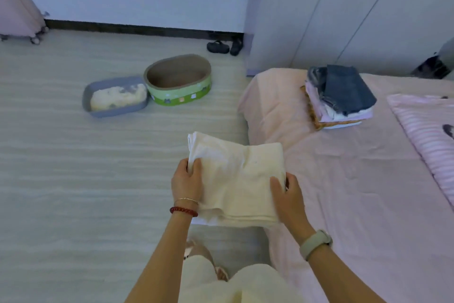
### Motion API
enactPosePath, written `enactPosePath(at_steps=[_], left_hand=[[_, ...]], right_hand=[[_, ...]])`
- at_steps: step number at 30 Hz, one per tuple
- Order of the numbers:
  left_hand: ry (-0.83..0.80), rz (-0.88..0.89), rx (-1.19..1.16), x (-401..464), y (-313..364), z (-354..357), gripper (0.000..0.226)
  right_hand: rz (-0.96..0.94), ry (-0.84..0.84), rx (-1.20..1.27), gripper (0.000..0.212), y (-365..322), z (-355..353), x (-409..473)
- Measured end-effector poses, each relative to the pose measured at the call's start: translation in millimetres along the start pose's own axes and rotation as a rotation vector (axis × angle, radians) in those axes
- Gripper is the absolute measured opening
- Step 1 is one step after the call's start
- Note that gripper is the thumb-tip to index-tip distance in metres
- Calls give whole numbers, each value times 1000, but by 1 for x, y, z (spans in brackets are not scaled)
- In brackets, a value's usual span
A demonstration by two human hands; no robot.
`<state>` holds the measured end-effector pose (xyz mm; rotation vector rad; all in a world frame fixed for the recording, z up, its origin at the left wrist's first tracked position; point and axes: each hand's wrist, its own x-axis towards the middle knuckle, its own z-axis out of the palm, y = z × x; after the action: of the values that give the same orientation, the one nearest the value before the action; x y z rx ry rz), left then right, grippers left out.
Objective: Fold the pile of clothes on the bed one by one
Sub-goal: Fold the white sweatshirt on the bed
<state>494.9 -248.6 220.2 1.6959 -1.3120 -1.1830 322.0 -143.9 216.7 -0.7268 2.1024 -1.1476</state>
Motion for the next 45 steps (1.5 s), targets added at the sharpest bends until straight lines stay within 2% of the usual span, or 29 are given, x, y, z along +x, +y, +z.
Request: enactPosePath(at_steps=[10, 14, 17, 23, 30, 36, 40, 45], left_hand=[[-451, 241, 145, 195, 116, 164, 28], [-600, 329, 198, 237, 171, 231, 33], [-694, 345, 179, 247, 196, 281, 21], [-821, 407, 222, 251, 240, 384, 19], [-897, 699, 398, 274, 304, 532, 31], [-937, 833, 574, 293, 304, 645, 26], [-940, 782, 690, 314, 277, 687, 30], [-937, 525, 848, 329, 251, 702, 31]], right_hand=[[204, 428, 110, 13, -45, -5, 178], [284, 569, 136, 12, -65, -29, 234], [318, 642, 128, 12, -72, -62, 270], [365, 767, 172, 11, -69, -130, 337], [437, 889, 358, 14, -41, -170, 415], [495, 950, 505, 11, -6, -190, 479], [613, 899, 541, 10, 27, -184, 505], [735, 851, 570, 16, 50, -180, 507]])
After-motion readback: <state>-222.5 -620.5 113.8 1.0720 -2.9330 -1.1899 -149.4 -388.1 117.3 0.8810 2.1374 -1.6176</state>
